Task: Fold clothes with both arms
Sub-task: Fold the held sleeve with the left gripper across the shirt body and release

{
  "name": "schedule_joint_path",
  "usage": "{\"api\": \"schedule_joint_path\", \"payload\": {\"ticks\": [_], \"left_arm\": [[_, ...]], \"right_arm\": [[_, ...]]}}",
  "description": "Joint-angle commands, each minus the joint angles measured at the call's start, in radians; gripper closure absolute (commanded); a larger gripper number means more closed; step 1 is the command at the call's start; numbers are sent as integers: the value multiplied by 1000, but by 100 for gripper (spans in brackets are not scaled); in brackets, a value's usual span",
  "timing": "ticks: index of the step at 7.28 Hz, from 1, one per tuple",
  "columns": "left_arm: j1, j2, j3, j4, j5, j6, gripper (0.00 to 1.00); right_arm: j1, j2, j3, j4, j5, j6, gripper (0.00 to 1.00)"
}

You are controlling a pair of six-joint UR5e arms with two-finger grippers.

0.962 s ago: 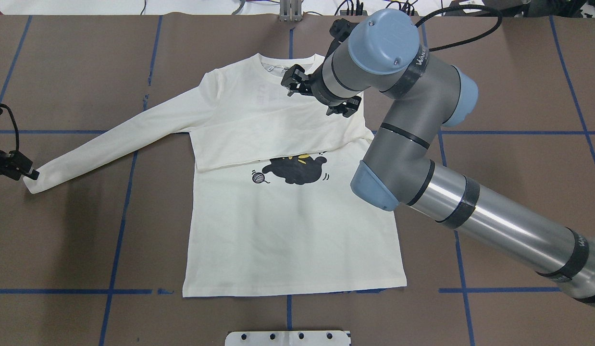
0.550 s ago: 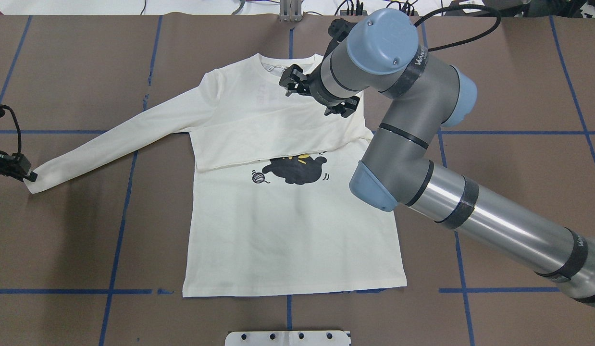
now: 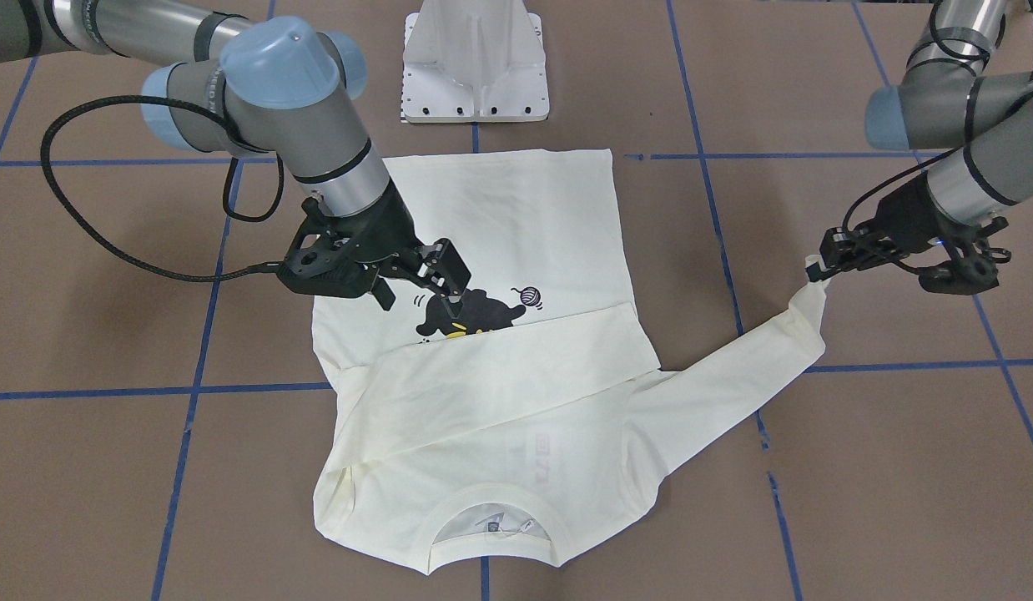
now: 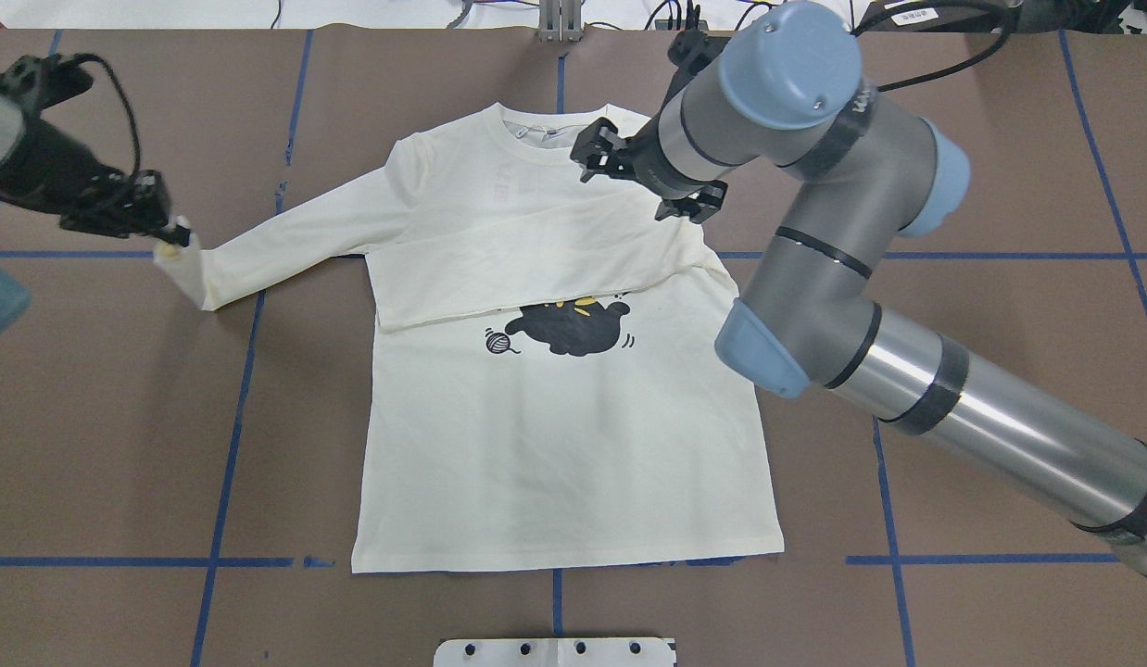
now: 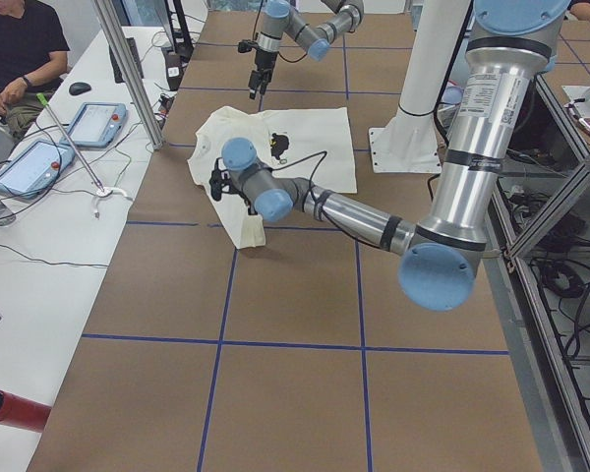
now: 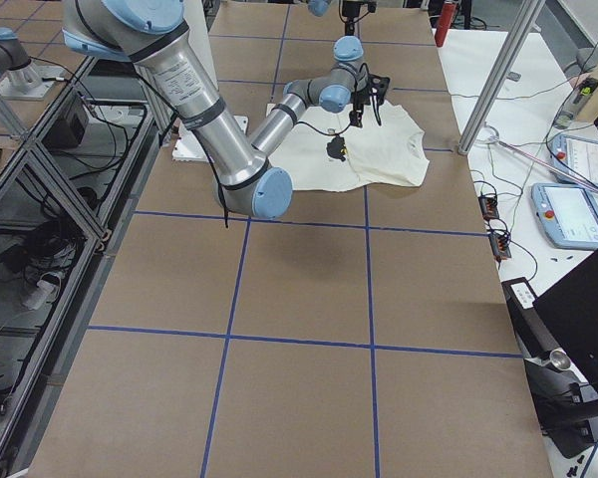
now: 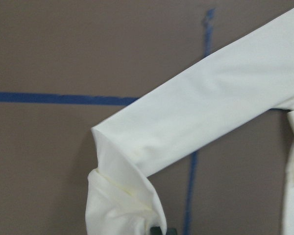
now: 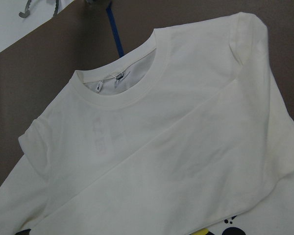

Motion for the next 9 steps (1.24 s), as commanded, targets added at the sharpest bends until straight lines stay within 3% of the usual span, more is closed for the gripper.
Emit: {"api": "schedule_joint_path", "payload": {"ticks": [1, 2, 4, 5, 7, 8, 9], "left_arm": [[174, -323, 19, 31, 127, -407, 100], [257, -447, 80, 27, 221, -499, 100], [389, -752, 376, -2, 414, -590, 100], [455, -846, 540, -91, 538, -601, 100], [566, -886, 728, -290, 749, -622, 100], [584, -896, 764, -323, 788, -619, 56], [592, -898, 770, -326, 791, -616, 24]], "right_arm": [[146, -177, 104, -1, 178, -148, 0], [227, -277, 153, -1, 240, -235, 0], [366, -444, 204, 1, 356, -435, 0], [418, -503, 221, -1, 393, -496, 0], [446, -552, 244, -1, 415, -515, 0], [446, -561, 245, 1, 415, -515, 0], [448, -561, 245, 1, 414, -515, 0]]}}
